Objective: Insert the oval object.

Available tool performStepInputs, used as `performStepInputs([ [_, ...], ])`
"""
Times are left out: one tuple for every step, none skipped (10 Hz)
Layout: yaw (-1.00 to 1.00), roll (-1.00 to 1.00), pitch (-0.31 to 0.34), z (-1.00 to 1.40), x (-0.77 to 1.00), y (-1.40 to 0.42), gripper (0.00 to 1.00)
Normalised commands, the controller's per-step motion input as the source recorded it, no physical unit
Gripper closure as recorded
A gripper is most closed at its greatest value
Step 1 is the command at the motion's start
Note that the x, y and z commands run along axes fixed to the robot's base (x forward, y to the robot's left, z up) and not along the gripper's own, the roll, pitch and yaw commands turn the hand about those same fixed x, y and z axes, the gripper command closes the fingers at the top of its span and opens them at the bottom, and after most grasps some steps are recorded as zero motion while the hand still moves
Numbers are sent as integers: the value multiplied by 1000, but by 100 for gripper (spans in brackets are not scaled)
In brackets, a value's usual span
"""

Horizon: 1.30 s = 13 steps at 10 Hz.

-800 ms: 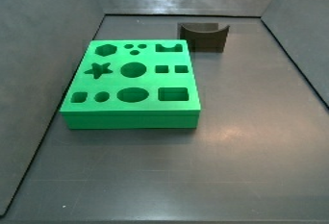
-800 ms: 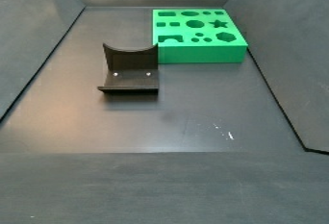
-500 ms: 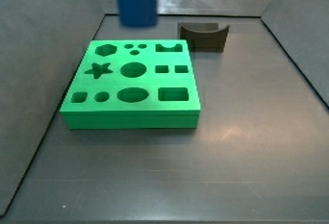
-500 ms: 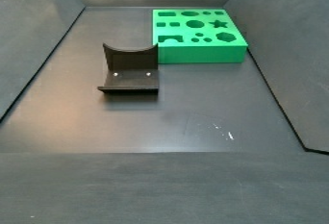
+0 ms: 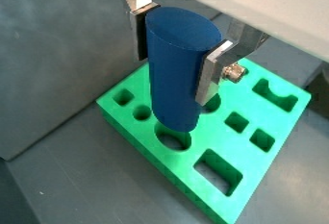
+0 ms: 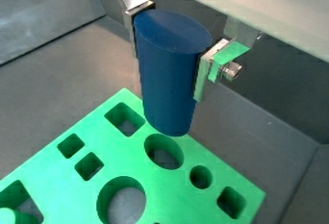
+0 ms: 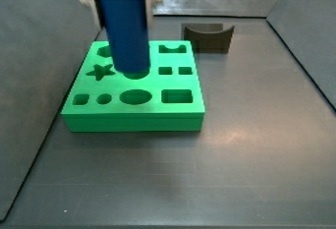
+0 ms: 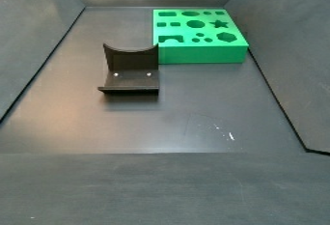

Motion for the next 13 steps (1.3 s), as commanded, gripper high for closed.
performStepInputs([
  [0, 157, -26, -697, 0, 0, 100],
  [0, 144, -71, -709, -11, 0, 100],
  [0, 121, -74, -669, -29, 0, 100],
  [0, 69, -51, -660, 0, 0, 100],
  [-69, 67, 0, -623, 66, 0, 100],
  [-129, 99, 21, -414, 117, 86, 100],
  [-123, 44, 0, -446, 89, 37, 100],
  [-123, 24, 0, -477, 123, 29, 100],
  [-160, 0, 0, -540, 194, 0, 100],
  [-197, -46, -14, -566, 180, 0, 100],
  [-189, -31, -66, -580, 63, 0, 100],
  [-151, -9, -76, -529, 0, 0, 100],
  [-60, 0, -89, -443, 0, 11, 100],
])
